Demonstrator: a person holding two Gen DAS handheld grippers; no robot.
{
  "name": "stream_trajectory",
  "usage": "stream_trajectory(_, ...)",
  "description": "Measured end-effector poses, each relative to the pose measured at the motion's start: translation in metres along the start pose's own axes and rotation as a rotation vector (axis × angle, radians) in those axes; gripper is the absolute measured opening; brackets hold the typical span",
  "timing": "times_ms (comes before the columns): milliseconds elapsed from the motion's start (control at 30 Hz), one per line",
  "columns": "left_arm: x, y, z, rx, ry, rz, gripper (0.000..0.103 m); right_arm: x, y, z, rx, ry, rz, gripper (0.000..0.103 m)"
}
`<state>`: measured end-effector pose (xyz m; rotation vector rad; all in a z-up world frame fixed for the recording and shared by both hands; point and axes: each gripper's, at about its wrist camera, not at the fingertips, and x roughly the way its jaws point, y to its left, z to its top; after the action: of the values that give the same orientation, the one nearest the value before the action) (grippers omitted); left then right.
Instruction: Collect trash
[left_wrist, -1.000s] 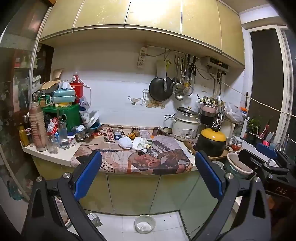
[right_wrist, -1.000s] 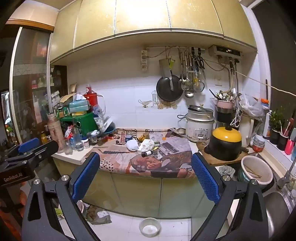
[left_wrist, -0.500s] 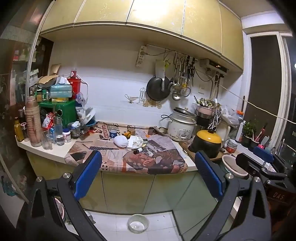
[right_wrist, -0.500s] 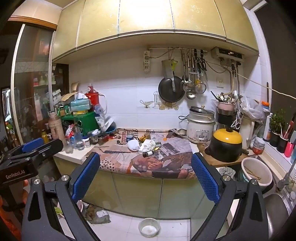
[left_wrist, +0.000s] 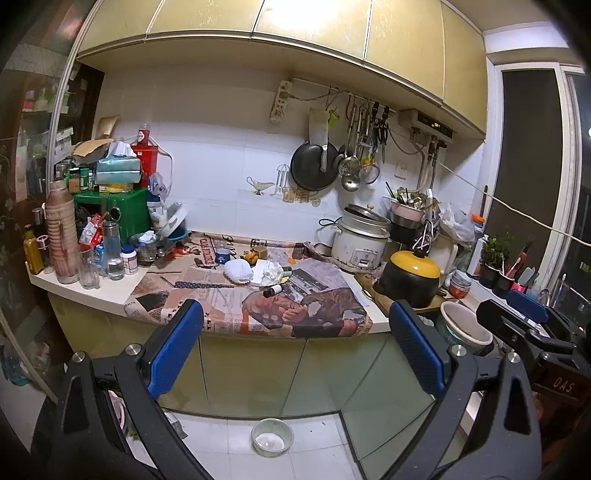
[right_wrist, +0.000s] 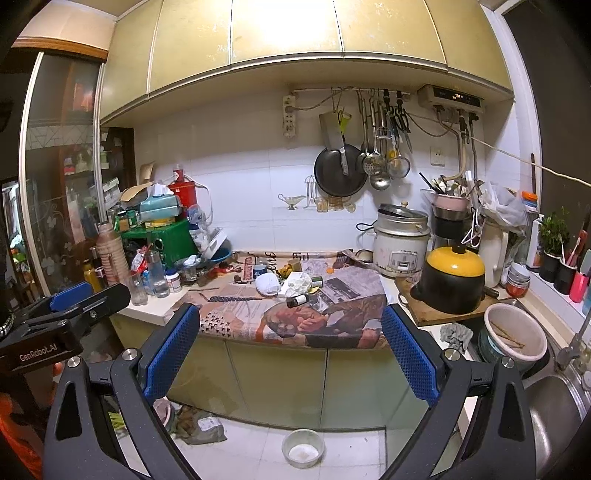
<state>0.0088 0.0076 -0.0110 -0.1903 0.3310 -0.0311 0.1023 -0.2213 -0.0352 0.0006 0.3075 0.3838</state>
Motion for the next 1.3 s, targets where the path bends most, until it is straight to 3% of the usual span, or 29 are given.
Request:
stream_trajectory(833,0.006,0.005,-0.007,-0.008,0.016,0.007,0.101,-0.001,0.002,-0.006,0.011,0.016,0.007,0.098)
stream_trajectory(1300,0.008,-0.013,-0.008,0.018,0.0,0.017,0.101,-0.001,0.003,-0.008,0.013,0.018,0.01,0.098)
